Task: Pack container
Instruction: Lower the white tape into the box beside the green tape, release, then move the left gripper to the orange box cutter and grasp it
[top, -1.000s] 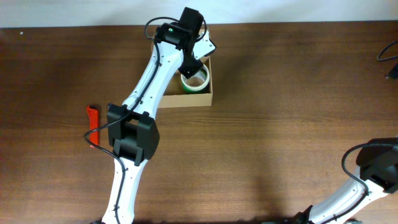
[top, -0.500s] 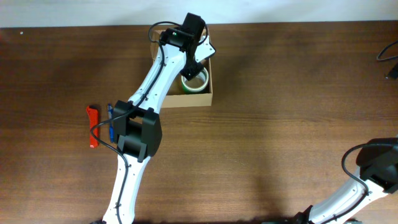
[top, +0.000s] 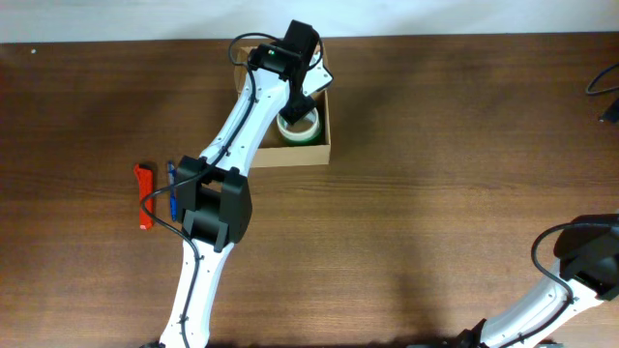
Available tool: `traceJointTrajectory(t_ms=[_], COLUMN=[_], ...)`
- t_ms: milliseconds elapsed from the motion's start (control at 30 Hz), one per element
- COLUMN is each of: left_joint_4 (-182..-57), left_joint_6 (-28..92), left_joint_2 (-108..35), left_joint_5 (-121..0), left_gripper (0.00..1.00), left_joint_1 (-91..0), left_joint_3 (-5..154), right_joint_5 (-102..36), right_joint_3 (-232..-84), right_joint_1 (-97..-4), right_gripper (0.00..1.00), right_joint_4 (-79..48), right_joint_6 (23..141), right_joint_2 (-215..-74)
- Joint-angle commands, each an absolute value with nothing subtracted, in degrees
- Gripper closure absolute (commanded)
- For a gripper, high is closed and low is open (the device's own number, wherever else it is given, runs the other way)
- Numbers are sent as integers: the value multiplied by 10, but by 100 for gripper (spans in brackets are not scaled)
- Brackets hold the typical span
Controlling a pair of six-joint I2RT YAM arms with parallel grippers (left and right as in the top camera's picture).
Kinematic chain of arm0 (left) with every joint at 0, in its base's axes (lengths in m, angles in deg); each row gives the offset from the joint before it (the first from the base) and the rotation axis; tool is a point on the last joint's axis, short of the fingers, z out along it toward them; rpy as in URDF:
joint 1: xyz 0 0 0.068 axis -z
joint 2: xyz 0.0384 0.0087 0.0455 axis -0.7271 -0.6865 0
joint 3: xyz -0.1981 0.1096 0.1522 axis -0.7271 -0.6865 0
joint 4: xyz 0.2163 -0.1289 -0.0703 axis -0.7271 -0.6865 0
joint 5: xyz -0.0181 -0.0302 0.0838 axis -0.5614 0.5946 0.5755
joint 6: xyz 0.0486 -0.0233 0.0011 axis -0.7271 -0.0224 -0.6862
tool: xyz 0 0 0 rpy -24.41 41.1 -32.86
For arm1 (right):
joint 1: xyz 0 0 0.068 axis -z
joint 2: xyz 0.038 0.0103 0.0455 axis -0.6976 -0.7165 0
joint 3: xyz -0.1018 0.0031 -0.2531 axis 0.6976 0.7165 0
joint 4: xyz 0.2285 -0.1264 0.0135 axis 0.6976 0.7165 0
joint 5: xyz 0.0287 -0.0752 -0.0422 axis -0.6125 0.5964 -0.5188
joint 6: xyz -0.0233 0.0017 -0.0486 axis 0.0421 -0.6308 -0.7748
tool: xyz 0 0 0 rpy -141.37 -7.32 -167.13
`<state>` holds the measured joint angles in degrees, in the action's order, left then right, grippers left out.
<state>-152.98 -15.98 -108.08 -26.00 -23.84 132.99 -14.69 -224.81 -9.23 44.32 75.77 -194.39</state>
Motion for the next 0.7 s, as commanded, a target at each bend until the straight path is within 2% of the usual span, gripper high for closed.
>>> traceJointTrajectory(t_ms=[0,100,400,667], left_joint_4=[-1548,-1564,-1577,-1572], left_joint_6=[-153,-153,-107,-61], left_joint_2=[-1076,-1043,-839,-675], left_joint_5=[-249,-245,-203,-160], left_gripper=[53,48,47,47], left_joint_1=[-239,-239,-263,-368], left_joint_3=[1353,1366,1365,1310], right_joint_5=[-140,-140,-140,-140], right_joint_3=[-2248,-2248,-2248,-2248], right_joint_1=[-93,-93,-93,-93], right_gripper=[1,1,1,1], right_joint_4=[443,443,443,443], right_joint_6=[758,758,758,758], right_joint_2=[-1938,-1938,-1938,-1938])
